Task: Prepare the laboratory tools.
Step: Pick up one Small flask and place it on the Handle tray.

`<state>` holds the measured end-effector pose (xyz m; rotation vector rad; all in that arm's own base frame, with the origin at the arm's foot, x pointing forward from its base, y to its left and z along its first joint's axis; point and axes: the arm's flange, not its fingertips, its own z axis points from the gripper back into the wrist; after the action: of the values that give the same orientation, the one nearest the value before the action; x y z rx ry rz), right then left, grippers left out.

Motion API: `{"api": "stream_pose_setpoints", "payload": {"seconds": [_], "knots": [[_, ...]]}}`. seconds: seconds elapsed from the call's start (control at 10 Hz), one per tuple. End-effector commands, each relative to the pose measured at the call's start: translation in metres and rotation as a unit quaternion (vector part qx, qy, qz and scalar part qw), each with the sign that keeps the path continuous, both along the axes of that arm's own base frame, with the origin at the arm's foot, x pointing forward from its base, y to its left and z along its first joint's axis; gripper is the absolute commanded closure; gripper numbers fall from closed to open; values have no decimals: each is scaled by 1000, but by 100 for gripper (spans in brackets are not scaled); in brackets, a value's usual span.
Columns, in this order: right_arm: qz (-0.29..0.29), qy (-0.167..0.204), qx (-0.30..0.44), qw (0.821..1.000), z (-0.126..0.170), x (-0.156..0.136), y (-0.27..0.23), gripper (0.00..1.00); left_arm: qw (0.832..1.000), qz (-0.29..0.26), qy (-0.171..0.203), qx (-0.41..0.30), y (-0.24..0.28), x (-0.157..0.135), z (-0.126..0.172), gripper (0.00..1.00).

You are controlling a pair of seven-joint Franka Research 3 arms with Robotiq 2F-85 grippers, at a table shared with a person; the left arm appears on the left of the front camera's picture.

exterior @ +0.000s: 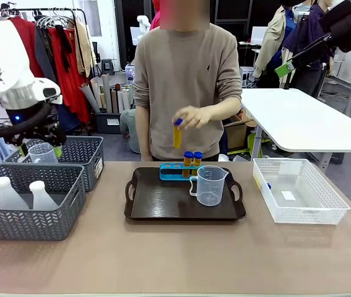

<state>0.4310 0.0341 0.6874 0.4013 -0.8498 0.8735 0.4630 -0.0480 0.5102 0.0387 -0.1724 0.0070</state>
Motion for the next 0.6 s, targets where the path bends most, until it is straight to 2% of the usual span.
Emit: {"api": "stream_pose_setpoints", "payload": {"seconds": [0.0, 0.3, 0.4, 0.5], "knots": [[3, -2, 6, 1000, -1, 0, 1, 0, 998, 48, 26, -5, 8, -1, -20, 0], [3, -2, 6, 1000, -1, 0, 1, 0, 997, 64, 46, -6, 16, -13, -43, 0], [3, -2, 6, 1000, -1, 0, 1, 0, 995, 72, 58, -28, 19, -13, -44, 0], [3, -2, 6, 1000, -1, 0, 1, 0, 998, 48, 46, -1, 15, -4, -43, 0]]}}
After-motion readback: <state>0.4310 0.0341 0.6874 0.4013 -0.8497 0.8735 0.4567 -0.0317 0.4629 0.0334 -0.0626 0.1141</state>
